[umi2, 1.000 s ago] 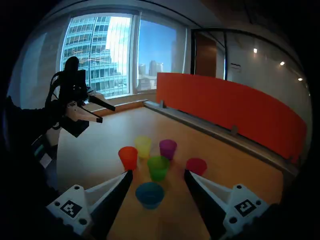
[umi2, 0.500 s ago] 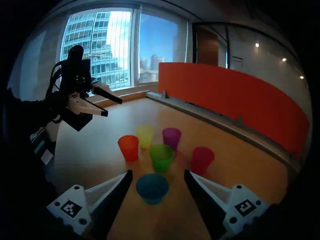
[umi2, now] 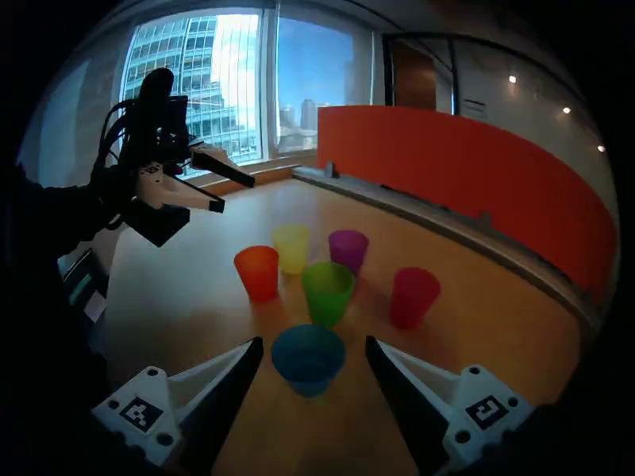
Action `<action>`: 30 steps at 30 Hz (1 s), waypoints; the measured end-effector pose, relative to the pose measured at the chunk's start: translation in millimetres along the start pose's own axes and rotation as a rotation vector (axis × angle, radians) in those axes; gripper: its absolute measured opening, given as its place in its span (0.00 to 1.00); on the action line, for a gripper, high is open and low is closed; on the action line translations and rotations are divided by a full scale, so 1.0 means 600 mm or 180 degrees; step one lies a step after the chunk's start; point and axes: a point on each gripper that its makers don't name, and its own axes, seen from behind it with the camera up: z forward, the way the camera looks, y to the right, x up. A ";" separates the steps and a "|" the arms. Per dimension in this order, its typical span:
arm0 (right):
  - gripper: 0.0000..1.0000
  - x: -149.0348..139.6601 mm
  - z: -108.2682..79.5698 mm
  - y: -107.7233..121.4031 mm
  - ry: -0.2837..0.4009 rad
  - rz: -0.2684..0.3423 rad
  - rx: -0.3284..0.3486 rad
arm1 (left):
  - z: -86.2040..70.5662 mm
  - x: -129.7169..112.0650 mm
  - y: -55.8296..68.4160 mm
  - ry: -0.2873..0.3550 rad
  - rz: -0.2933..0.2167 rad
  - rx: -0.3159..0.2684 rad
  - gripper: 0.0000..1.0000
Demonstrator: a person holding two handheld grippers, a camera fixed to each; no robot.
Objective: Pour water
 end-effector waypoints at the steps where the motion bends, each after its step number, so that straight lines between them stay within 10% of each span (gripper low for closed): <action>1: 1.00 -0.003 0.002 0.000 -0.0010 -0.0003 0.0001 | 0.003 -0.001 0.001 -0.0009 0.0008 -0.0006 0.99; 30: 1.00 -0.072 0.055 -0.013 -0.0198 -0.0035 0.0054 | 0.086 -0.054 0.036 -0.0287 0.0087 -0.0201 0.99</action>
